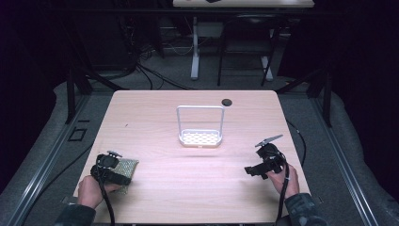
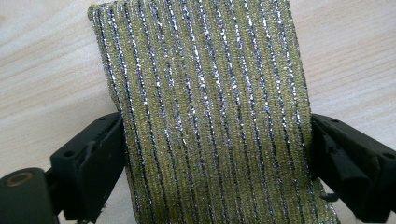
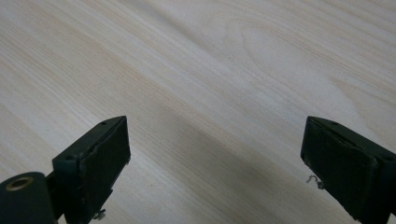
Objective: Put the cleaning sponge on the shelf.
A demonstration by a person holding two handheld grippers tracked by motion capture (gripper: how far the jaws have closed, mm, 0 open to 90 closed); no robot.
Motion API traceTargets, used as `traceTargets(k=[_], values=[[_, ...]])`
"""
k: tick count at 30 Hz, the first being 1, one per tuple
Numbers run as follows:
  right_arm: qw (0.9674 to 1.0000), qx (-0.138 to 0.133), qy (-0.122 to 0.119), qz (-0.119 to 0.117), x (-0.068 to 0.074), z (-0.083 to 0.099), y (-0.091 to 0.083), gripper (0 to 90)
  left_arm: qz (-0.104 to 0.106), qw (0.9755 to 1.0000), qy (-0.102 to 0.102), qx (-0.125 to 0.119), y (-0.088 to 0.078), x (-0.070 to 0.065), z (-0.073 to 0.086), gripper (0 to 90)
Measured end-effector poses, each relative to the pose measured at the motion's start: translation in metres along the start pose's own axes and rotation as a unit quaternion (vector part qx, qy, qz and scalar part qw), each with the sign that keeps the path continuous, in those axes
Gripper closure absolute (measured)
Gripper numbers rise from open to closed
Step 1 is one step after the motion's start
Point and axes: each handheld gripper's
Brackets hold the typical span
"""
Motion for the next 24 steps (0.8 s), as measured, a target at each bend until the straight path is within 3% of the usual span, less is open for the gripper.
traceTargets(k=[24], values=[[1.0000, 0.005, 0.000, 0.000, -0.001, 0.000, 0.000, 7.5, -0.001, 0.9992, 0.029, -0.027, -0.018, -0.012, -0.003, 10.9]])
Point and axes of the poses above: each handheld gripper's, and its own axes: y roughly forward along the jaws, z roughly out of its underside, x roughly to its left, and after that the axes turned 2 degrees about -y, right-handed
